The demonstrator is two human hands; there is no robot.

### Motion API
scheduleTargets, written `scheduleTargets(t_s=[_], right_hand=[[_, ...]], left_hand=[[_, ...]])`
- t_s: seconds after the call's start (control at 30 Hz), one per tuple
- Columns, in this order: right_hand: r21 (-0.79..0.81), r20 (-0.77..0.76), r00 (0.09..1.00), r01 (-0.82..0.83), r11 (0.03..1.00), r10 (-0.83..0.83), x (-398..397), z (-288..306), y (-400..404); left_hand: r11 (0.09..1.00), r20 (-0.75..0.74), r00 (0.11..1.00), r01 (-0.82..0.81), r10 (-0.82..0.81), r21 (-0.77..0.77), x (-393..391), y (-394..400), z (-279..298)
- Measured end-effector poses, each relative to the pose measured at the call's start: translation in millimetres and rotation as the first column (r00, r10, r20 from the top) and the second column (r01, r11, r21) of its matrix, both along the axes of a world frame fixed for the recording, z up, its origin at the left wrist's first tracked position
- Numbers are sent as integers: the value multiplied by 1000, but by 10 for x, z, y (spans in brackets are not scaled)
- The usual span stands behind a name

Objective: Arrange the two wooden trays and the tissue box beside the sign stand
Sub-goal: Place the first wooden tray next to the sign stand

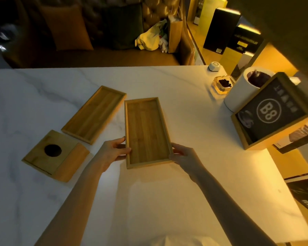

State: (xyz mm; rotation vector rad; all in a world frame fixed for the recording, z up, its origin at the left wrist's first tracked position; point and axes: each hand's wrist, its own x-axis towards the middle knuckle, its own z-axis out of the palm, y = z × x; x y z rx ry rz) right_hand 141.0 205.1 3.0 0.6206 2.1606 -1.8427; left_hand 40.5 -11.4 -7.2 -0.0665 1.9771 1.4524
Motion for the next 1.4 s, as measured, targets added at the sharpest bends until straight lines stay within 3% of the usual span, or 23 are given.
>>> scheduleTargets(t_s=[0.4,0.57,0.9,1.4], right_hand=[[49,-133,981,148,988,-140,123,292,775],[61,-88,977,200,978,-194,159,267,1172],[140,-58,968,249,958,-243,149,102,1744],[240,118,927,321,916,-356,-69,-494,2193]], left_hand=[[998,-144,988,-43,50,54,-10,966,365],[996,-155,986,-47,59,76,-35,1455,372],[999,-139,989,44,-47,-29,-140,2233,125],[998,-25,998,51,-52,-38,-368,2725,-333]])
